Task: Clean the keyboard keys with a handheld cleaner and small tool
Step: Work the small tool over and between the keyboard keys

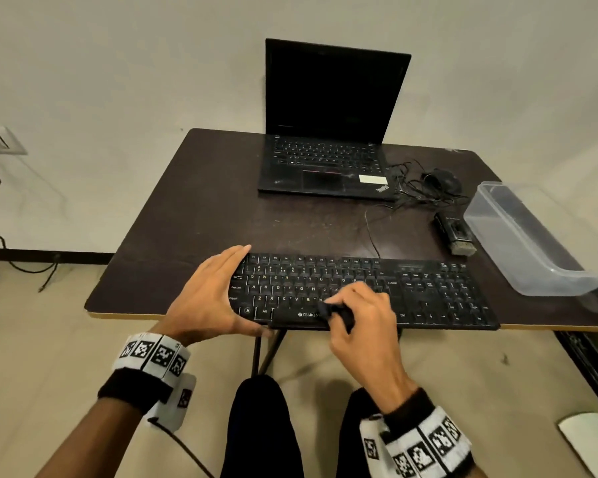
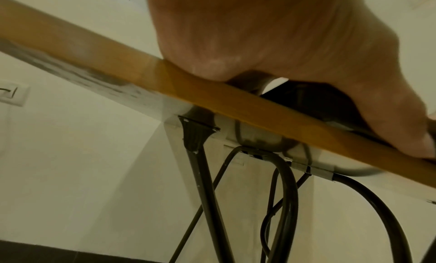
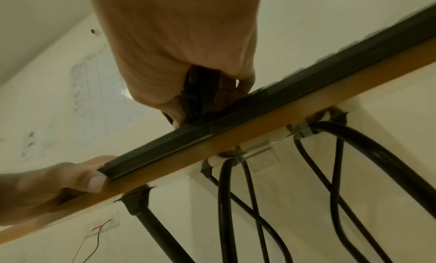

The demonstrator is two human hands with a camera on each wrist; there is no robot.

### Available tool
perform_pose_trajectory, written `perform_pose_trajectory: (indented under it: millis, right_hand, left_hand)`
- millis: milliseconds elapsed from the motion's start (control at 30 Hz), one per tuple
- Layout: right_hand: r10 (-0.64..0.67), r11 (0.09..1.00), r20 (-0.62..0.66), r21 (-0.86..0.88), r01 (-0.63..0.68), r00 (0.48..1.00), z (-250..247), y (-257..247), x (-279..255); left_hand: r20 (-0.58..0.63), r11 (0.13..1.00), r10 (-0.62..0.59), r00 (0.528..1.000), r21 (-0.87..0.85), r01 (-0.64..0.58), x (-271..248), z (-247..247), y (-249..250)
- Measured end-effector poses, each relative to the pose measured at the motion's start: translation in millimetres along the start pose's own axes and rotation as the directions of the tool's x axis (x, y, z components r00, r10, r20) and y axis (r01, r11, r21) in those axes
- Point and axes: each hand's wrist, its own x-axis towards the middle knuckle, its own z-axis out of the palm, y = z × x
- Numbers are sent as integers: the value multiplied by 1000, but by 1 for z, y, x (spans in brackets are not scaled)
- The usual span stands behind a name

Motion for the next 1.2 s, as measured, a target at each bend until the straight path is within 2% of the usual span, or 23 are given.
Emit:
perform_pose_trajectory:
  millis: [100,267,400,533,733,833,967,1133,1200]
  right_hand:
    - [6,1000,-44,27,-5,999,12,-10,2]
    - [-121,984,34,139,115,992,65,-66,11]
    - [-178,981,78,97,170,981,46,-51,10]
    - [-143,988,-42,51,145,989,23,-24,4]
    - [-167,977,40,144,160,985,65,-65,17]
    - [-180,979,70,113,172,981,51,-51,18]
    - [-115,990,-20,77,117,993,25,-26,9]
    - [-115,988,50,112,108,992,66,-63,23]
    - [-147,985,97,105,137,984,66,-69,29]
  left_hand:
    - [-10,1000,5,1000,10,-5,0,0,2]
    - [-43,999,36,998,30,-35,1,2,2]
    - [-49,999,49,998,17,-49,0,2,2]
    - [-30,999,26,999,28,-25,2,2,-1]
    - [-42,998,39,998,47,-37,2,4,1]
    - [-47,999,25,999,41,-23,2,4,0]
    - [-40,998,42,998,52,-40,3,2,0]
    - [-54,995,77,996,63,-74,1,2,6]
    - [-53,996,74,996,46,-72,0,1,5]
